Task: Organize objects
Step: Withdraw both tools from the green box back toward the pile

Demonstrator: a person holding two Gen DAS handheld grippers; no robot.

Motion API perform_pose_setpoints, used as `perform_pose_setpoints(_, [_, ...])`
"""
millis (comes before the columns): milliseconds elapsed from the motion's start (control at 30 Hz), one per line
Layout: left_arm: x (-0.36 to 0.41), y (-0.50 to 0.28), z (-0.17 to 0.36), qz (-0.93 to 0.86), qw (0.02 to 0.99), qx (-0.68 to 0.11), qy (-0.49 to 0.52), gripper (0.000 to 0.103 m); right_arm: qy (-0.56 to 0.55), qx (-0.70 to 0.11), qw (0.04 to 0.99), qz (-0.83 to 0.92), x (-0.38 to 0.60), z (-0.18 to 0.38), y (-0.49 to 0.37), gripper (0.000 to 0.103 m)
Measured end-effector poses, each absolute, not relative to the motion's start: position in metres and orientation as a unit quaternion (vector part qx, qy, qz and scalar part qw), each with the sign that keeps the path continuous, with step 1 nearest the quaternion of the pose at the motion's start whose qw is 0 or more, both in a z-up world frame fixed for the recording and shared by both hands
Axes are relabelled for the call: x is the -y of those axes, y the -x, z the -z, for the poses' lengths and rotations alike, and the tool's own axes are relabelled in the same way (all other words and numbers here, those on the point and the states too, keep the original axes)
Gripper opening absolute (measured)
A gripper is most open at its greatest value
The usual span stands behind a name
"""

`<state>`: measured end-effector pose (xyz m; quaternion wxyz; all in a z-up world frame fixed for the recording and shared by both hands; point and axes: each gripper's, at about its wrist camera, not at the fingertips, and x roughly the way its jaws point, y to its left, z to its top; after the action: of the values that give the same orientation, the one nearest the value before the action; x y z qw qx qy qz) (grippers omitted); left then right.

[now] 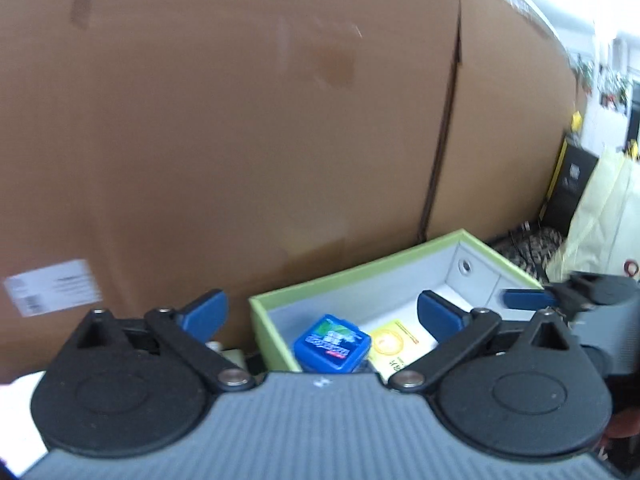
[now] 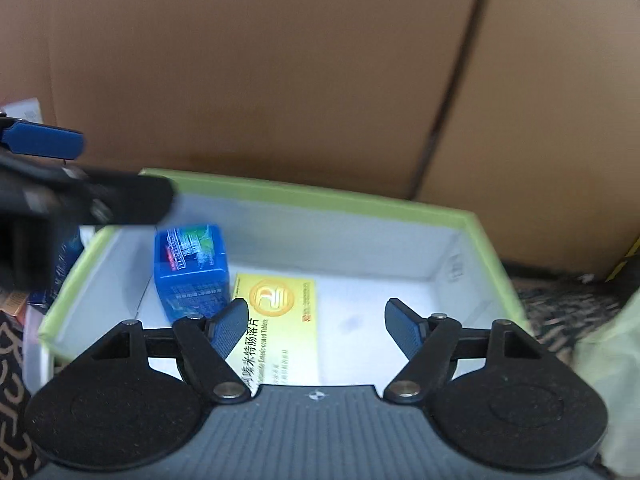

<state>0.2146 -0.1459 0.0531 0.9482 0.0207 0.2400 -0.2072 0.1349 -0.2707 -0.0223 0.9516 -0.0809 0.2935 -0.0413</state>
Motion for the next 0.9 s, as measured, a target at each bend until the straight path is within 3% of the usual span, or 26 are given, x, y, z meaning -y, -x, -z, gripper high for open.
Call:
perform_pose_setpoints(67, [0.132, -0.193, -0.057, 0.200, 0.953, -0.228, -0.007, 0.103, 0.060, -0.259, 0.963, 0.039, 0.269, 0.012, -0.105, 0.088])
perform_pose_setpoints(300, [0.085, -0.112, -0.049, 0.157, 0.963, -0.218, -0.005, 0.103, -0.010, -0.190, 0.982, -0.003, 0.252, 0.008, -0.040, 0.098])
perform_pose_setpoints(567, [0.022, -0.053, -0.016, 0.115, 0.960, -0.254, 0.021, 0.103, -0.007, -0.193, 0.979, -0.058, 0.208, 0.032, -0.007, 0.099])
perform_pose_setpoints(900, [-0.038, -0.043, 0.031, 0.042, 0.951, -0.304, 0.038, 0.103, 0.013, -0.233, 0.965, -0.120, 0.156, 0.068, -0.014, 0.099])
